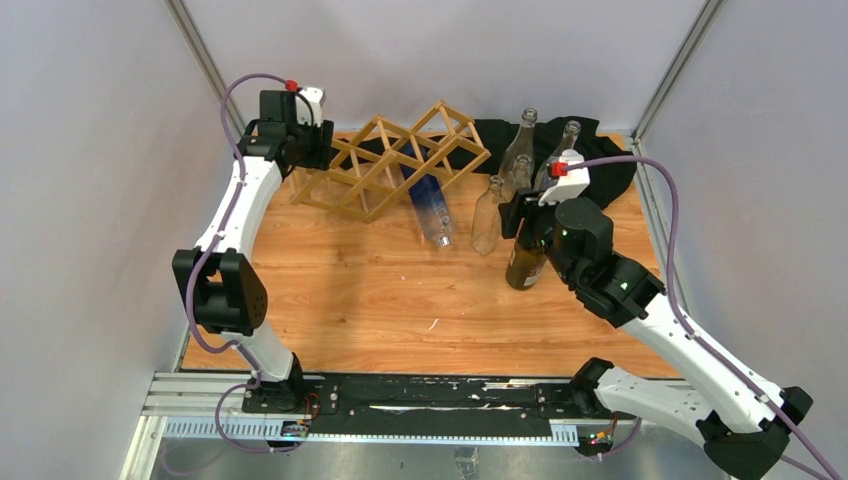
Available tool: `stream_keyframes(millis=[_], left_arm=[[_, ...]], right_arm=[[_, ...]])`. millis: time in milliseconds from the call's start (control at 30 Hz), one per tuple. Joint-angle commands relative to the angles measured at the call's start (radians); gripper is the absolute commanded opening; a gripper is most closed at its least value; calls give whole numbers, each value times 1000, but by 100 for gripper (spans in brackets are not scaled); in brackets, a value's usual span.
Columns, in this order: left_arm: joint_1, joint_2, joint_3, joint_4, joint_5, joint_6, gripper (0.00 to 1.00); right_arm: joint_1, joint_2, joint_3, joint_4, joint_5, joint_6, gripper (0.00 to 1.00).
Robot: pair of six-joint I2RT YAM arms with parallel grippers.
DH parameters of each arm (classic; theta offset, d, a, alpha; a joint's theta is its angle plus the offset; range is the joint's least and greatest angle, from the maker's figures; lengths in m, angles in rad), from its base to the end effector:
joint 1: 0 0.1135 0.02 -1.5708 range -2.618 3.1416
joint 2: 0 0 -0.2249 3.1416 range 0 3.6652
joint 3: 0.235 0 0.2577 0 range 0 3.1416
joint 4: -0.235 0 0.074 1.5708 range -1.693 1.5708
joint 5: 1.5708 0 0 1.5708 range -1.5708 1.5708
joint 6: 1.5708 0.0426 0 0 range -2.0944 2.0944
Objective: Take the wine bottle off the wine rack
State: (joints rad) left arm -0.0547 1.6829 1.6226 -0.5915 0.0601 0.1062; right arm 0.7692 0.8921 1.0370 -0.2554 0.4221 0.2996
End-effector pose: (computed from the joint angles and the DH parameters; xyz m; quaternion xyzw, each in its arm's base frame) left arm 0.3908 -0.0240 0.3111 0.0853 0.8919 -0.0155 0.4438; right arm 0.1776 0.1477 0.3717 -0.0336 0.7411 0.1979 0.6407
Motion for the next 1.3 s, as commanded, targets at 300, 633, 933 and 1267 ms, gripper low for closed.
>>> stream_keyframes(millis=[300, 633, 933, 1267], left_arm=[[83, -56, -48, 64, -154, 184, 61], [139, -104, -49, 25, -123, 295, 72], [138, -186, 48, -119, 81, 258, 100], [139, -368, -39, -158, 250, 182, 100]], right_arm=[[71, 132, 65, 31, -56, 36, 65], [101, 347, 100, 88, -162, 148, 87], [115, 700, 216, 193, -199, 288, 92], [91, 991, 378, 246, -196, 326, 96]])
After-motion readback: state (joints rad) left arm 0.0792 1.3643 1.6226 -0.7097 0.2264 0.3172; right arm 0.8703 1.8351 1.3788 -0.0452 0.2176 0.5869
